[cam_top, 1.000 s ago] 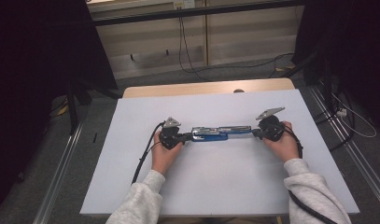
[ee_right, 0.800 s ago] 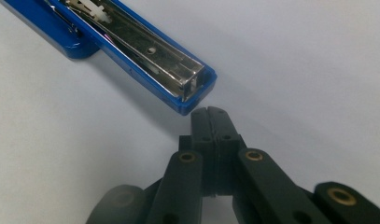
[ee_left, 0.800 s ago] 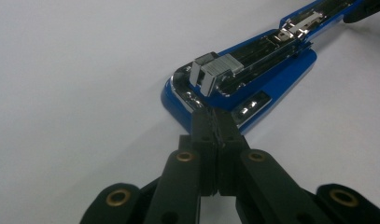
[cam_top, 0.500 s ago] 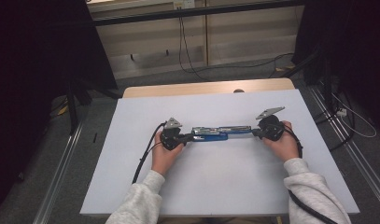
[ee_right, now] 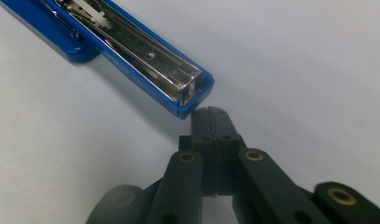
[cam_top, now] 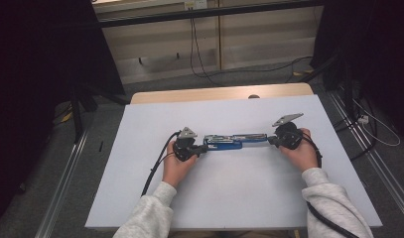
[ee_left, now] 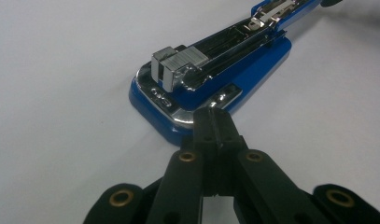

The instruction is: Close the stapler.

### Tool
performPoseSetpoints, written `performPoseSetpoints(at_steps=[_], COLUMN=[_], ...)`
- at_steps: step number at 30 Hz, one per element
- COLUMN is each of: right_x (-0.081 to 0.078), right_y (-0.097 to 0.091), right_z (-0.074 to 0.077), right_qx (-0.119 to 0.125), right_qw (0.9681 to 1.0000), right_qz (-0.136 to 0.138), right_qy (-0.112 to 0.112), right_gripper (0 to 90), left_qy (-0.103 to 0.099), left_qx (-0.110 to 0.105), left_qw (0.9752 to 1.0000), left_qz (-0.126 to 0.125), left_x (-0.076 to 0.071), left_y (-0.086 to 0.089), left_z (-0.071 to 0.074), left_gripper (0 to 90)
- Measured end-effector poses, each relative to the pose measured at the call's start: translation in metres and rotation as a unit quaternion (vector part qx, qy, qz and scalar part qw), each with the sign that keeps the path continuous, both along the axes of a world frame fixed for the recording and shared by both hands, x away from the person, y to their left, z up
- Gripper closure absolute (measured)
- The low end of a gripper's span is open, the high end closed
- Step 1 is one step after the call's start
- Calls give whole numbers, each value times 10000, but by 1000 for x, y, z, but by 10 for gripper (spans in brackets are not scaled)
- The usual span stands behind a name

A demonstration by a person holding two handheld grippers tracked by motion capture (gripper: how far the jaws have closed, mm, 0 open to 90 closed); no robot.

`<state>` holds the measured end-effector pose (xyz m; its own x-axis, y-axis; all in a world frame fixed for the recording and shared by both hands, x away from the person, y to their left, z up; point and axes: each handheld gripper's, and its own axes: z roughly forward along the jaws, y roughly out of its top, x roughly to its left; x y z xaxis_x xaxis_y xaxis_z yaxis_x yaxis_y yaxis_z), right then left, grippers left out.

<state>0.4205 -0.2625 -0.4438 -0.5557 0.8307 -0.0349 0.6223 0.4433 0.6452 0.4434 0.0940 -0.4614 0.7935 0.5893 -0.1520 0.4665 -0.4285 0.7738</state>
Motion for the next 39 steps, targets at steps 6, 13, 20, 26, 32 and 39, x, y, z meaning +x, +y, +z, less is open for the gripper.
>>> performPoseSetpoints(at_steps=[6,13,20,26,32,39], right_x=[0,0,0,-1,2,2], right_y=[-1,-1,-1,-3,-1,7], right_z=[0,0,1,5,-3,3], right_qx=[13,26,39,194,30,173], right_qw=[10000,10000,10000,9998,9998,9995], right_qz=[5,6,37,7,146,264], right_qy=[1,-12,-34,-83,107,7], right_gripper=[900,900,900,900,900,900], left_qy=[-166,-237,-214,-315,-439,-405], left_qx=[-308,-251,-246,-180,-75,-118], left_qw=[9991,9992,9993,9992,9990,9991], left_qz=[225,201,192,155,94,104], left_x=[4,6,6,4,2,3], left_y=[6,3,1,-1,-4,-3], left_z=[6,3,3,3,3,3], left_gripper=[900,900,900,900,900,900])
